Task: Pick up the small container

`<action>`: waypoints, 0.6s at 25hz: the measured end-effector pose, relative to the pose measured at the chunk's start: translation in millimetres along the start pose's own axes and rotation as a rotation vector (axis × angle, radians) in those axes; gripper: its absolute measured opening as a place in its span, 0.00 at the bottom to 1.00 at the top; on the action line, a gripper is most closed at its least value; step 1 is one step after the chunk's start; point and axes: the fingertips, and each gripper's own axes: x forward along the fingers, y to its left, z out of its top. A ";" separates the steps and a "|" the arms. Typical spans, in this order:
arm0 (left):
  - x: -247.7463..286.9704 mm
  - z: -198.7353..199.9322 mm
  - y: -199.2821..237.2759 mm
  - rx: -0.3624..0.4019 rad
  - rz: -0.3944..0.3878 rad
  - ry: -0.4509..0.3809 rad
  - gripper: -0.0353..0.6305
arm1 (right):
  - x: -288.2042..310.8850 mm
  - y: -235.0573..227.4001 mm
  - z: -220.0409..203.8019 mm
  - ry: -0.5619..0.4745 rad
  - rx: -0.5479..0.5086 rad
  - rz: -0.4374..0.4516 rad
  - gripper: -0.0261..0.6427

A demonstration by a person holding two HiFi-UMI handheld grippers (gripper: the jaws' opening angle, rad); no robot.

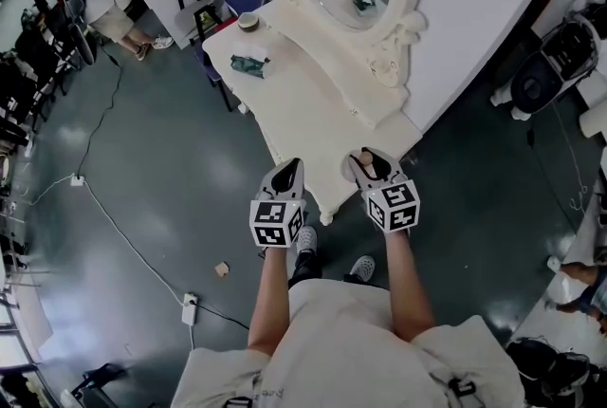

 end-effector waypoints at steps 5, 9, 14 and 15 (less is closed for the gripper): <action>1.2 6.6 6.0 0.005 0.000 -0.013 0.09 | 6.3 -0.8 10.1 -0.007 -0.005 0.007 0.25; 3.4 13.6 6.1 0.008 -0.006 -0.027 0.09 | 6.7 -3.9 17.4 -0.017 -0.007 0.007 0.25; 0.6 18.4 0.3 0.017 -0.023 -0.034 0.09 | 1.3 -1.0 21.0 -0.026 -0.001 -0.003 0.25; 0.4 18.1 -0.2 0.015 -0.024 -0.034 0.10 | 0.6 -0.3 20.7 -0.024 0.000 -0.003 0.25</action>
